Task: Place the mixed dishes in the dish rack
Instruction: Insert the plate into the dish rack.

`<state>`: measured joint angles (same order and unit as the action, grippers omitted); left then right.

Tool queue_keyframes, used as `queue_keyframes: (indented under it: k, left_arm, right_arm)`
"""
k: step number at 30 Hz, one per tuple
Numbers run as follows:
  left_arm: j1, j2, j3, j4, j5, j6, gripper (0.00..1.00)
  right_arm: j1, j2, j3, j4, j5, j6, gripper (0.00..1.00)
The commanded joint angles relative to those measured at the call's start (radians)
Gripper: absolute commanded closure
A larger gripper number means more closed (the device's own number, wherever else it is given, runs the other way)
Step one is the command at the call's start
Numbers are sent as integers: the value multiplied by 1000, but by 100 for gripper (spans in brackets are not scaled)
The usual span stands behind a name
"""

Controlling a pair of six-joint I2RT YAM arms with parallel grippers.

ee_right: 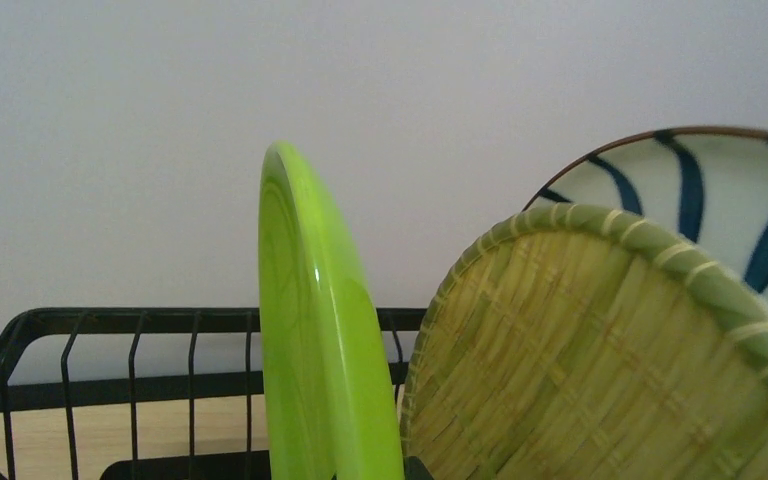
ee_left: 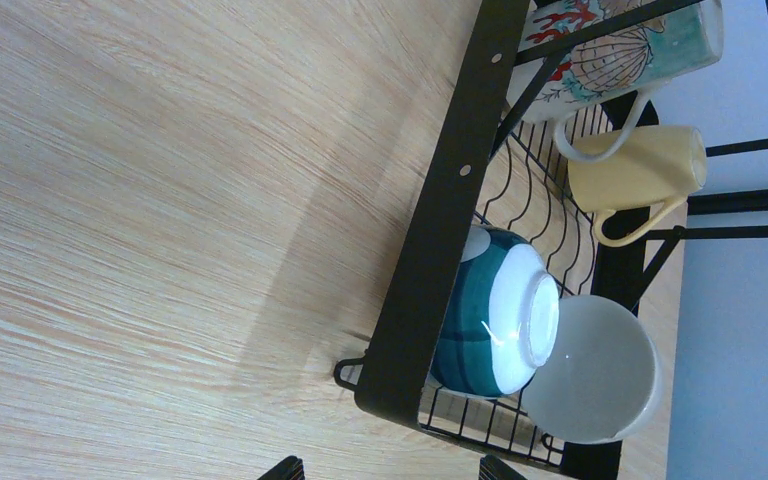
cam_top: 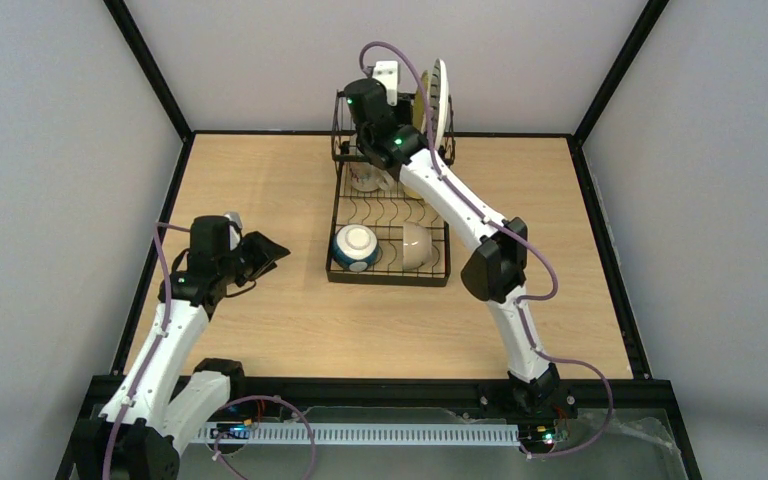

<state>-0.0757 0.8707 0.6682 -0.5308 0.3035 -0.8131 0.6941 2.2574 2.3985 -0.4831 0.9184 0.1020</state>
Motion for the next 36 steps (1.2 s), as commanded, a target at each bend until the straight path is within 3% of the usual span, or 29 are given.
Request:
queue_keyframes:
  k: [1, 19, 36]
  left_arm:
    - [-4, -7, -15, -1, 6, 5, 1]
    - [-3, -15, -29, 7, 15, -7, 1]
    - [-3, -99, -82, 2, 35, -21, 1]
  right_arm:
    - [-4, 26, 30, -31, -10, 36, 100]
    - [-1, 48, 32, -74, -16, 46, 100]
    - [49, 67, 40, -25, 58, -55, 100]
